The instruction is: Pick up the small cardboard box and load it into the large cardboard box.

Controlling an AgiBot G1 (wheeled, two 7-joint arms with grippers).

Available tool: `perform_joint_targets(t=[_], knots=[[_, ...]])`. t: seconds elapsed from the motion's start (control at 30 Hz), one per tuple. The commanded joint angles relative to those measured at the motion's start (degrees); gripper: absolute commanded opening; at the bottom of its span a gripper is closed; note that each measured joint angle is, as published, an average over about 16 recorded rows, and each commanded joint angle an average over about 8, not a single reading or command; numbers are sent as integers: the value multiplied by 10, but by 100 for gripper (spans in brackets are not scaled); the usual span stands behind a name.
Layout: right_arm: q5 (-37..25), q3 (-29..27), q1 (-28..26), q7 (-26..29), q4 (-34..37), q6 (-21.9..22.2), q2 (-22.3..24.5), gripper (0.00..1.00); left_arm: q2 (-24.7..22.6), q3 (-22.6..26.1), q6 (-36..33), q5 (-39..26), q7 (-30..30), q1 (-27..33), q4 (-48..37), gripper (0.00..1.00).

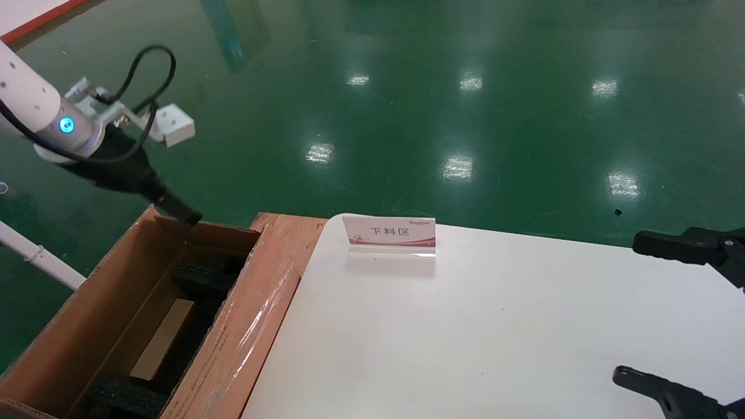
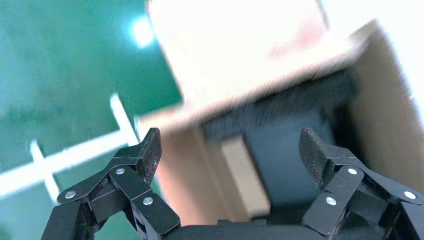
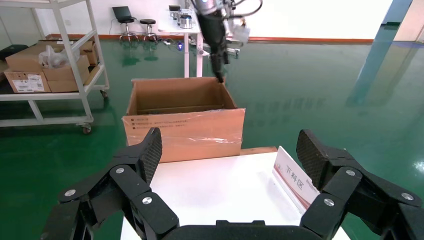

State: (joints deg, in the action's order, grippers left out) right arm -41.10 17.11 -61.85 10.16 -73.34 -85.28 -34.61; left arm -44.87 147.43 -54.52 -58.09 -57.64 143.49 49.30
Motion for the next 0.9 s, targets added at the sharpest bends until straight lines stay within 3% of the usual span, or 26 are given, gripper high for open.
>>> perform_joint_targets(t=[0.03,0.3,0.53,0.67,0.9], knots=[[0,0,0,0,0,0,0,100,13,-12,25,3,9,30,35,100],[0,0,0,0,0,0,0,100,50,-36,79,13,-8,86,118,100],[0,0,0,0,0,0,0,100,53,-56,76,16,-1,74,124,100],[0,0,0,0,0,0,0,100,55,-116,59,24,21,33,130,100],[0,1,0,0,1,0,0,100,61,-265,13,41,77,-73,144,100]])
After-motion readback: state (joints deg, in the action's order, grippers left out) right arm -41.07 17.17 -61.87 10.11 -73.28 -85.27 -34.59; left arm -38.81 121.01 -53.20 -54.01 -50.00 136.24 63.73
